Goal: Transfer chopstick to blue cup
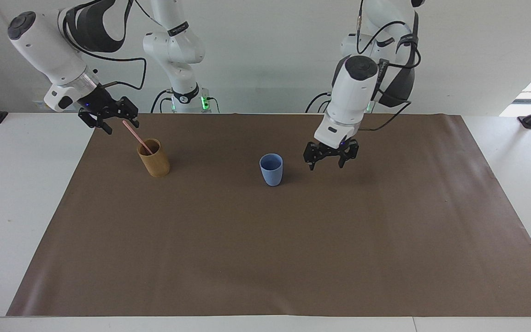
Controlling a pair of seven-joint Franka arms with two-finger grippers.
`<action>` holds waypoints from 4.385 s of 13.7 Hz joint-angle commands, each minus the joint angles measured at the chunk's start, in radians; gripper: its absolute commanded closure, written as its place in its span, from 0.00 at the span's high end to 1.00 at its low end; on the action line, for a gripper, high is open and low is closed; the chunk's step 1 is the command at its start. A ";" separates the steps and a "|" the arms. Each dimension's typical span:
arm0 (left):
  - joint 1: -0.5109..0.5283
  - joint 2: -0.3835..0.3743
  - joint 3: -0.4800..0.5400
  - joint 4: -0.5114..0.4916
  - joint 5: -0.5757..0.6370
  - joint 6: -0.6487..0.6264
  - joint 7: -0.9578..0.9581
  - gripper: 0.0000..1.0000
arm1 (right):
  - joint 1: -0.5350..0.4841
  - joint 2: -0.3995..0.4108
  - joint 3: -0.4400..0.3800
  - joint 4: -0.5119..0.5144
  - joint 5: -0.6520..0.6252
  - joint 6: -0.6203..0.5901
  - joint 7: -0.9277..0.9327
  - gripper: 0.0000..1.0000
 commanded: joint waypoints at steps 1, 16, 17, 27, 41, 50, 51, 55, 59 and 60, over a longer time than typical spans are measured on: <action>0.099 -0.060 -0.010 -0.032 0.014 -0.070 0.144 1.00 | -0.029 -0.049 -0.045 -0.101 0.038 0.034 -0.130 0.85; 0.407 -0.095 -0.010 0.167 0.016 -0.332 0.638 1.00 | -0.036 -0.042 -0.076 -0.161 0.107 0.018 -0.187 0.00; 0.407 -0.097 -0.010 0.197 0.016 -0.364 0.637 1.00 | -0.039 -0.039 -0.076 -0.153 0.119 0.011 -0.191 0.00; 0.413 -0.134 -0.019 0.242 0.005 -0.503 0.629 1.00 | 0.016 0.006 -0.031 0.095 0.099 -0.122 0.292 0.00; 0.405 -0.148 -0.021 0.255 -0.015 -0.520 0.609 1.00 | 0.132 0.158 0.143 0.463 -0.160 -0.444 0.992 0.00; 0.417 -0.148 -0.010 0.255 -0.007 -0.520 0.609 1.00 | 0.133 0.164 0.163 0.445 0.071 -0.389 1.333 0.00; 0.419 -0.148 -0.010 0.255 -0.007 -0.520 0.609 1.00 | 0.156 0.167 0.166 0.445 0.096 -0.366 1.386 0.00; 0.423 -0.148 -0.010 0.255 -0.007 -0.520 0.609 1.00 | 0.176 0.168 0.166 0.436 0.205 -0.279 1.529 0.00; 0.423 -0.148 -0.010 0.255 -0.007 -0.520 0.609 1.00 | 0.176 0.201 0.177 0.445 0.320 -0.219 1.687 0.00; 0.423 -0.148 -0.010 0.255 -0.007 -0.520 0.609 1.00 | 0.176 0.216 0.197 0.450 0.349 -0.216 1.706 0.00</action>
